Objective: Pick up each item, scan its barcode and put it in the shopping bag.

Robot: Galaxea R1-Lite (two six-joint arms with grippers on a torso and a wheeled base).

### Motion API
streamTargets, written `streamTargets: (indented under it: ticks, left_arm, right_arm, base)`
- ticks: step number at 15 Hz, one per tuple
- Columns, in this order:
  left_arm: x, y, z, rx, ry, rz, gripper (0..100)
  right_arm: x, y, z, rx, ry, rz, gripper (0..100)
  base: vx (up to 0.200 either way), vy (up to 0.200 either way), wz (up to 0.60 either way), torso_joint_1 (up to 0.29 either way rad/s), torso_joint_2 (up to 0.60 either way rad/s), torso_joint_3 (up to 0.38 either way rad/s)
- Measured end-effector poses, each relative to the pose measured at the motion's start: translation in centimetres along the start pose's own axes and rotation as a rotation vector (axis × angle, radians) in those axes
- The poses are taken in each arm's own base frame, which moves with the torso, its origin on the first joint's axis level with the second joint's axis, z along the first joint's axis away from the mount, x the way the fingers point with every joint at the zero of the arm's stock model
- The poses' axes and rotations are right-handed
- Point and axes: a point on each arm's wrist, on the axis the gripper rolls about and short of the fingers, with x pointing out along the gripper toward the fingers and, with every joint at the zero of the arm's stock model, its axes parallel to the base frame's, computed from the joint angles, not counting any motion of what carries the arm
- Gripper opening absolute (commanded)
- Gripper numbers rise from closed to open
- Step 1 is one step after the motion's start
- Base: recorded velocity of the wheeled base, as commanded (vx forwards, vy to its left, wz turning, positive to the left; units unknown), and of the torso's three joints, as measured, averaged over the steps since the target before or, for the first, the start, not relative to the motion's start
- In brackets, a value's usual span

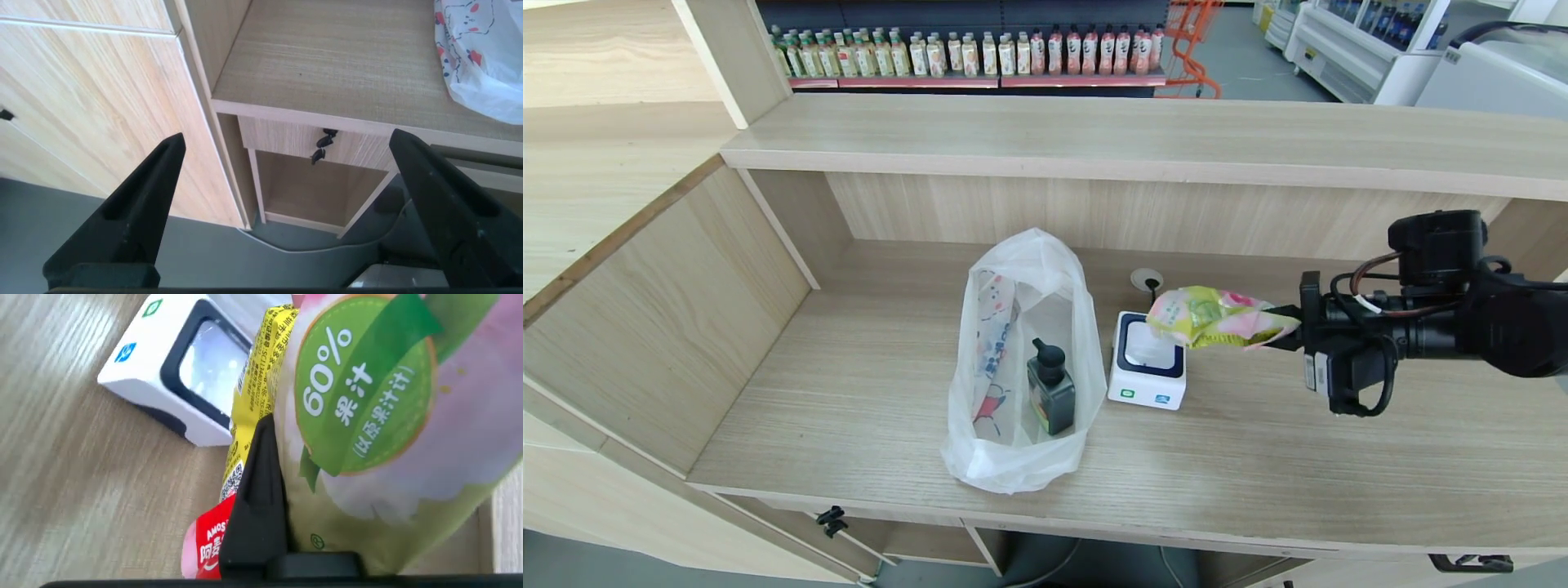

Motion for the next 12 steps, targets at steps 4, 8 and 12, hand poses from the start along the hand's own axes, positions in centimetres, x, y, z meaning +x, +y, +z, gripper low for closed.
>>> streamTargets:
  ticks: [4, 8, 12]
  left_arm:
    - [0.0, 0.0, 0.0, 0.0, 0.0, 0.0, 100]
    - [0.0, 0.0, 0.0, 0.0, 0.0, 0.0, 100]
    - [0.0, 0.0, 0.0, 0.0, 0.0, 0.001, 100]
  right_arm:
    - [-2.9, -5.4, 5.0, 0.647, 0.04, -0.123, 0]
    - [-1.3, -9.3, 12.3, 1.438, 0.12, -0.34, 0]
    - [4.3, -8.7, 13.5, 1.693, 0.106, -0.346, 0]
  base:
    - [0.0, 0.0, 0.0, 0.0, 0.0, 0.0]
    - [0.0, 0.0, 0.0, 0.0, 0.0, 0.0]
    - [0.0, 0.0, 0.0, 0.0, 0.0, 0.0]
